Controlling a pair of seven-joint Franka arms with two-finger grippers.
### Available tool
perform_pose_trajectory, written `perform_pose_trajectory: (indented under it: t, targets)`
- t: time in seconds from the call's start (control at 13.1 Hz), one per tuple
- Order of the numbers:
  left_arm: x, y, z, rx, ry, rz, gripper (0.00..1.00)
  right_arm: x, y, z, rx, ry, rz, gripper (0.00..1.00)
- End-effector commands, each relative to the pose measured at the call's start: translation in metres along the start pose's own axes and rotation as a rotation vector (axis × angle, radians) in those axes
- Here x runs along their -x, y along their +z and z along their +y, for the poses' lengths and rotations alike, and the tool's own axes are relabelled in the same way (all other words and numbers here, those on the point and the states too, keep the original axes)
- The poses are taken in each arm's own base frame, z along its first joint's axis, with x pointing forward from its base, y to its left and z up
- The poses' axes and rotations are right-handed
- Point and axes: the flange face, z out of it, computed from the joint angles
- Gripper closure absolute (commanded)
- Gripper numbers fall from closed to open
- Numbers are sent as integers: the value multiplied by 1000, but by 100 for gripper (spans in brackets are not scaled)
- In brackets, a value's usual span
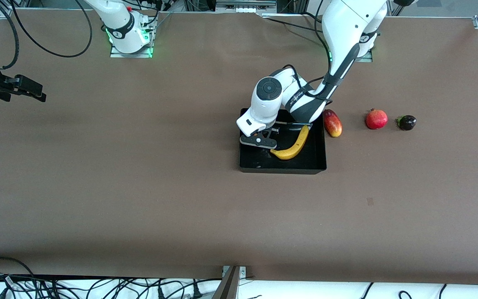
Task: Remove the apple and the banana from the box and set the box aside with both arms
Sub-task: 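Reach the left gripper into the black tray and grasp the red apple, then lift the red apple out of the tray and lower it beside the tray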
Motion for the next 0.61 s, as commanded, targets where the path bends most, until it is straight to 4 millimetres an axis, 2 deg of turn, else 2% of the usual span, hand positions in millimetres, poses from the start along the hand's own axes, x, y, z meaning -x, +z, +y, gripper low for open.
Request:
perform_pose_trajectory:
  t: [0.0, 0.08, 0.38, 0.54]
  targets:
    - [-3, -11, -5, -31, 6, 12, 100, 3, -3, 1, -20, 3, -8, 0]
    - [-5, -27, -10, -52, 1, 5, 100, 3, -3, 1, -20, 2, -8, 0]
    - [-24, -92, -51, -89, -38, -4, 100, 3, -3, 1, -20, 2, -8, 0]
    - [-40, -113, -95, -72, -4, -31, 100, 3, -3, 1, -20, 2, -8, 0]
